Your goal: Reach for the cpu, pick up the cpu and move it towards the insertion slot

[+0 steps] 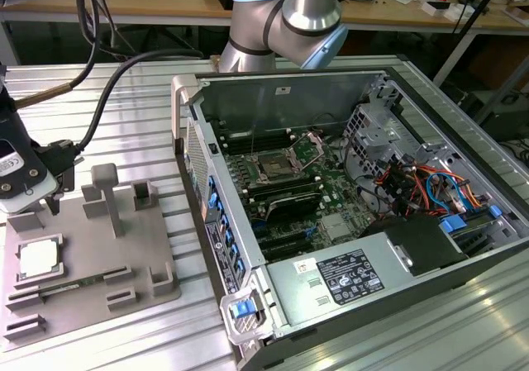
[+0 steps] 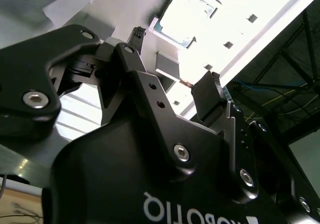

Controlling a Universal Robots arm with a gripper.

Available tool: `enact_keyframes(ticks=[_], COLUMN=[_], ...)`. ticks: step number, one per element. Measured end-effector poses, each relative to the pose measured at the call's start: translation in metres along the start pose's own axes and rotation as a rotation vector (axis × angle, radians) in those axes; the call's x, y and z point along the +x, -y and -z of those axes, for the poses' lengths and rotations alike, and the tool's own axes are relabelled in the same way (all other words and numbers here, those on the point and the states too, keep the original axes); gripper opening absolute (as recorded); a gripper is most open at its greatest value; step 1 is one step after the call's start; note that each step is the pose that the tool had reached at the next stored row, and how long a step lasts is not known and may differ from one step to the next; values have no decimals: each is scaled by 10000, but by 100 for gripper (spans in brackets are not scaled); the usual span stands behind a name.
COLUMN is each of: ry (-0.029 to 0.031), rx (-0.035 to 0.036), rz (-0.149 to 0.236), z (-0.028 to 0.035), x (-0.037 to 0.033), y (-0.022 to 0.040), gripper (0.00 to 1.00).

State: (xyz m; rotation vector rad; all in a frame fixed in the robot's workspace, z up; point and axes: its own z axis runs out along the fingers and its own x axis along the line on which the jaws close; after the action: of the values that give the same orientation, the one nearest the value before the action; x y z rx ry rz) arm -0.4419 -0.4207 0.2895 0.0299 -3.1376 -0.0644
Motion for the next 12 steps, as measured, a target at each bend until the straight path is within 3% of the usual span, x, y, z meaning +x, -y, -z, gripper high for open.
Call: enact_keyframes(ticks=[7,12], ry=[1,-2], rx=[-11,-22], rz=[0,0], z=[-89,-117], x=[0,0], y=[11,15], gripper=[66,66])
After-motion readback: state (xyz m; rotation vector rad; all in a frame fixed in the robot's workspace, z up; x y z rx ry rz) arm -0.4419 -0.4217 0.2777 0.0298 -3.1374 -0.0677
